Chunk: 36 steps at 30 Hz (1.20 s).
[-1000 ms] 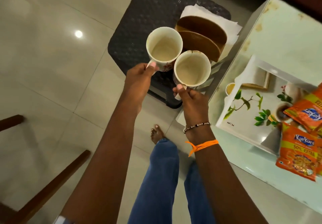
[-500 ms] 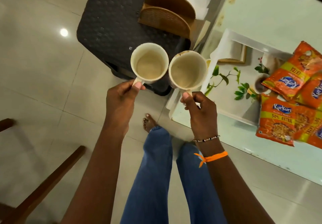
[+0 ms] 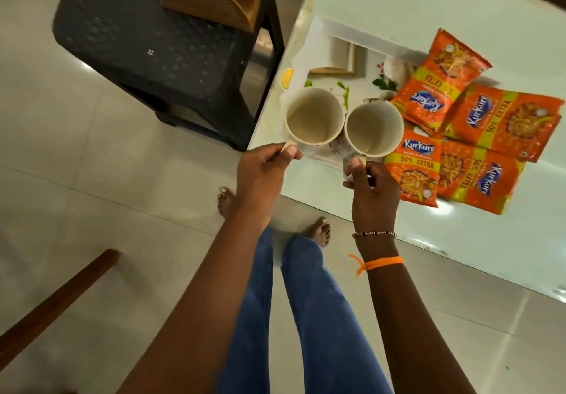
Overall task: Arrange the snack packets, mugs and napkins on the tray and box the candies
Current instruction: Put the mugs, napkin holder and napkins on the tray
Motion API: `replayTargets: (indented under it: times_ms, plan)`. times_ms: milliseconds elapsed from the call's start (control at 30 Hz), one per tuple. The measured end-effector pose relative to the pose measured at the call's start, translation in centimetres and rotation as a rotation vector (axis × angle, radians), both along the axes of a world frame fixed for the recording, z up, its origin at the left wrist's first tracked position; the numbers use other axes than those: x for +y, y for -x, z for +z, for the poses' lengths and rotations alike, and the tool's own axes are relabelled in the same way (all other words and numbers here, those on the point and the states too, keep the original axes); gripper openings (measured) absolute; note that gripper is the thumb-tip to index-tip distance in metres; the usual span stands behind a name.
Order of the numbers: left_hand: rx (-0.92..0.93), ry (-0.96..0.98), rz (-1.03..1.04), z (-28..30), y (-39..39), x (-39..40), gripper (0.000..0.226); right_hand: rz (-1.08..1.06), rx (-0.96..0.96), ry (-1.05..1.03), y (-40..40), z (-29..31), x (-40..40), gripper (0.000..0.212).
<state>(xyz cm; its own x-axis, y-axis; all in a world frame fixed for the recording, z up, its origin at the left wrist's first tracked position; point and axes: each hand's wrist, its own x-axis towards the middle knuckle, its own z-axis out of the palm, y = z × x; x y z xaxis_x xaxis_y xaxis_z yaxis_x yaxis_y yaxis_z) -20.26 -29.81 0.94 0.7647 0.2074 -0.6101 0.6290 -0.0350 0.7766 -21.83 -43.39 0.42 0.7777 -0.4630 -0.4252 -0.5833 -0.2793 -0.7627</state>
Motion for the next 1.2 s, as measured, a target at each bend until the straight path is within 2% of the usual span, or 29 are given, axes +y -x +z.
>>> replayTargets:
  times_ms: [133,267,567,633,700,800,933,1100,1200]
  plan:
    - [0.033,-0.002,0.013,-1.1,0.1,-2.1,0.02,-0.041,0.037,-0.02,0.4,-1.1,-1.0,0.025]
    - [0.028,-0.038,-0.004,-1.9,0.4,-2.8,0.014,-0.057,0.05,-0.044,0.5,-2.0,-1.6,0.021]
    - [0.065,-0.139,-0.116,-2.8,0.3,-3.6,0.022,0.052,0.097,0.003,0.3,-2.9,-2.0,0.024]
    - [0.092,-0.146,-0.137,-2.9,0.1,-3.4,0.023,0.098,0.098,0.078,0.3,-2.7,-2.2,0.023]
    - [0.132,-0.162,-0.14,-3.0,-0.2,-2.9,0.023,0.103,0.079,0.248,0.3,-2.2,-2.2,0.024]
    - [0.181,-0.149,-0.088,-2.9,-0.8,-1.5,0.013,0.098,0.015,0.408,-0.4,-0.9,-0.9,0.024]
    - [0.185,-0.083,0.003,-2.5,-2.5,1.8,0.01,0.305,-0.106,0.293,-3.6,0.3,3.8,0.017]
    - [0.09,-0.032,0.061,-2.1,-6.2,7.4,0.013,0.486,-0.188,0.227,-10.5,0.9,9.6,0.008]
    - [0.041,-0.02,0.06,-1.9,-9.2,10.8,0.016,0.532,-0.239,0.228,-15.3,0.8,12.6,0.018]
